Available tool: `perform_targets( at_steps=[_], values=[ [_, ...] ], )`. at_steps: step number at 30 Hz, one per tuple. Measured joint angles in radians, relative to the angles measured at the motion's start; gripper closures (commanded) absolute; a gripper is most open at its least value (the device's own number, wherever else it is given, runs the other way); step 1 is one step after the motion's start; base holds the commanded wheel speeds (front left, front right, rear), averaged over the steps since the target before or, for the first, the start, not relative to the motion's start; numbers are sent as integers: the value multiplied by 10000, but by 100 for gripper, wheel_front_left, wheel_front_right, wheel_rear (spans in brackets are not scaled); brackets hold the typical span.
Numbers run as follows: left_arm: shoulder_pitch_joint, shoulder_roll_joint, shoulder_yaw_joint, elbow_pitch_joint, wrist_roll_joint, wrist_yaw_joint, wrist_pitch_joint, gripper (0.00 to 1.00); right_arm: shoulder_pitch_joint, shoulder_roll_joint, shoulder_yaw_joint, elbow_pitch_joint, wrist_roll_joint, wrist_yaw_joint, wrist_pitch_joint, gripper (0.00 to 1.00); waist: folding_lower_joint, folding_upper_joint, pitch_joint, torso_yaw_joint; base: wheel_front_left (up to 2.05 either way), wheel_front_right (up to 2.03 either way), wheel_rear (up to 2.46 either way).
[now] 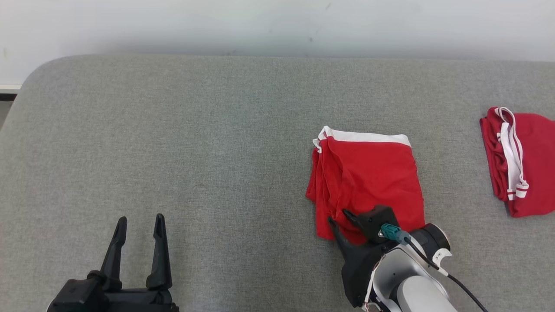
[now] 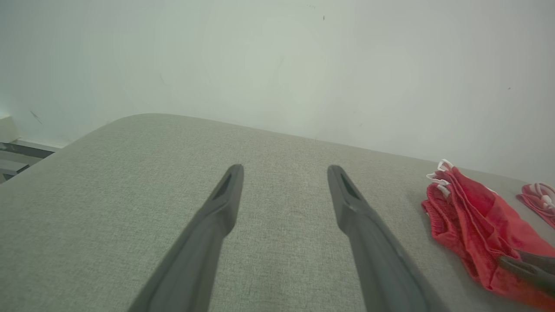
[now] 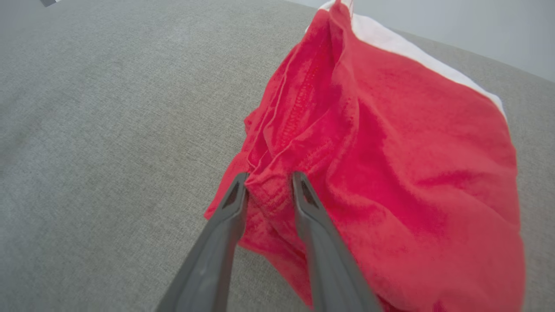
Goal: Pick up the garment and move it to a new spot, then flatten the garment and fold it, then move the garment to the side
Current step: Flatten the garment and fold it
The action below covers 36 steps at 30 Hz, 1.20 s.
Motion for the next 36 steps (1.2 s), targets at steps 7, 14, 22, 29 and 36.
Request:
perform_targets(
  at_steps=[7,14,22,29,36],
  values=[
    [11,0,42,-21,-13,10,0,0,265,2,73,-305,6,0,61,53,0,0,-26,-116,0,0,0],
    [12,0,-13,-23,-13,10,0,0,256,0,79,-297,2,0,46,100,0,1,-33,-123,0,0,0],
    [28,0,38,-15,-15,19,0,0,554,-2,616,-625,19,-2,115,100,0,0,-78,-72,0,0,0],
    [59,0,59,-35,-42,75,0,0,912,2,1087,-989,-6,0,393,100,0,0,-85,-216,0,0,0],
    [60,0,-8,13,-38,79,0,0,817,-2,1434,-861,92,0,548,0,0,1,-146,-323,0,0,0]
  ],
)
